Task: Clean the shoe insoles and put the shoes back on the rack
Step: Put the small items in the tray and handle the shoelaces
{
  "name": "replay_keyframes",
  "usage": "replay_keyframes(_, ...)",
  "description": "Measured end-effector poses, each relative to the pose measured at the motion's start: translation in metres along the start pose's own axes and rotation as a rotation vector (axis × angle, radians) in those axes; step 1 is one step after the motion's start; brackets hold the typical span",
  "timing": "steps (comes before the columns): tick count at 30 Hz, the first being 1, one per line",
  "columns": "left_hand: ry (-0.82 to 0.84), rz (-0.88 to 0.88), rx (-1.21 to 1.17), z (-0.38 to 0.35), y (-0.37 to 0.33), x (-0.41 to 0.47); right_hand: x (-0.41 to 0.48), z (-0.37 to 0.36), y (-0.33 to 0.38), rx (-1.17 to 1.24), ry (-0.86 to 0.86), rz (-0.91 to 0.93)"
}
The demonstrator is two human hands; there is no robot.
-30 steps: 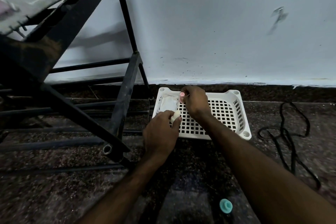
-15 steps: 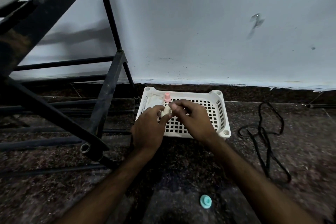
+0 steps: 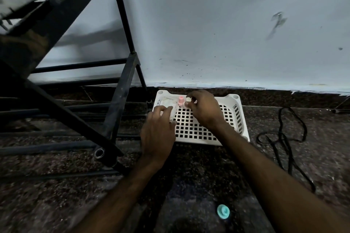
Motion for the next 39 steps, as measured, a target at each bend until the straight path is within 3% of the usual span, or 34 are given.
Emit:
replay_keyframes(5,0.024,-0.059,0.204,-0.007,-0.001,0.0,0.007,-0.021,0.009,-0.087,0.061,-0.014)
replay_keyframes(13,-0.013,-0.124,0.37,-0.016,-0.002,0.008,-0.001,-0.03,0.006,0.1,0.002,-0.088)
replay_keyframes(29,-0.058,-0.099,0.201,-0.018,-0.005,0.021,-0.001,-0.028,-0.015,0.288,0.017,-0.204)
replay_keyframes(39,-0.093,-0.132,0.208,-0.003,-0.016,0.01,-0.009,-0.005,-0.023,0.258,-0.045,-0.191)
Point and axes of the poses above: each hand's wrist, its own x-axis towards the middle knuckle, its own z-axis out of the back of the hand, y = z × x, the point moved 10 cm from there along x, towards the middle knuckle, and after that the axes turned 9 degrees about -x, right-handed, at the moved point
